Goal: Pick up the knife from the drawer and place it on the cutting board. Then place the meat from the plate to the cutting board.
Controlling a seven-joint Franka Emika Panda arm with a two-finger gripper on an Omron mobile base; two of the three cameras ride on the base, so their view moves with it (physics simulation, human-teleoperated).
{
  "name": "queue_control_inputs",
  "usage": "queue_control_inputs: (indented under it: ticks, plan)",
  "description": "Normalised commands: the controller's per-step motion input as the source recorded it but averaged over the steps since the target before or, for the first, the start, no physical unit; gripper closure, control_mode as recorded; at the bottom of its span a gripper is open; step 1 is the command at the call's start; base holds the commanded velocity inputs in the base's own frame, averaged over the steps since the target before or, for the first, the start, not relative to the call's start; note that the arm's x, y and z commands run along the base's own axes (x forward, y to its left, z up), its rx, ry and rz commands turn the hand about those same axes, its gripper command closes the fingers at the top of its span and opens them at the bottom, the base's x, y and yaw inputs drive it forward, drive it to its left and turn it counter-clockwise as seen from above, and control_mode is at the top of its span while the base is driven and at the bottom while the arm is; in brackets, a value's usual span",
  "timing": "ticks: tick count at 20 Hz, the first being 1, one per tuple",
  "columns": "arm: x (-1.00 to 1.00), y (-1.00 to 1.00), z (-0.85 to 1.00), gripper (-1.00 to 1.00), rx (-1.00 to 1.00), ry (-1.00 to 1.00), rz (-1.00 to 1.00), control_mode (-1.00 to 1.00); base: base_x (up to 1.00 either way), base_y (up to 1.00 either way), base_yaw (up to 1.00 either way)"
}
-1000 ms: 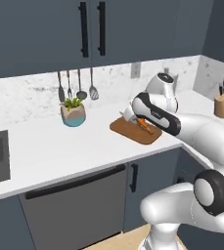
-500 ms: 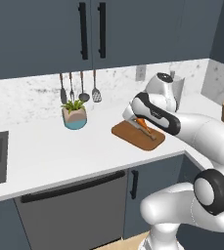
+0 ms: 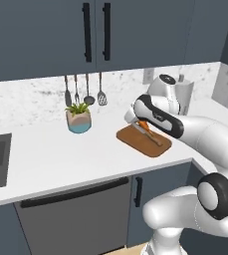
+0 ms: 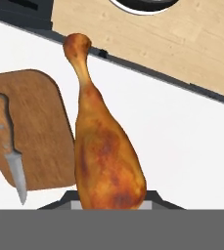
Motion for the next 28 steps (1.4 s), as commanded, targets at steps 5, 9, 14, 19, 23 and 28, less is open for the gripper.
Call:
queue_control_inputs:
  ticks: [5,9,14,19,23,28]
  plan:
    - [0.07,-0.08,-0.01,1.00,0.01,0.01,0.01,-1.00,0.06,-0.18,0.08]
    - [0.59,-0.54,-0.31,1.00,0.02,0.15,0.00,-1.00,0.00,0.00,0.00]
    - [0.94,-0.60,-0.53,1.00,0.00,0.23,0.00,-1.00,0.00,0.00,0.00]
    - [0.82,-0.42,-0.72,1.00,-0.01,0.20,0.00,-1.00,0.00,0.00,0.00]
    - [0.15,-0.36,-0.87,1.00,-0.02,0.11,0.00,-1.00,0.00,0.00,0.00]
    - [0.00,-0.16,-0.74,1.00,-0.03,0.05,0.01,-1.00,0.00,0.00,0.00]
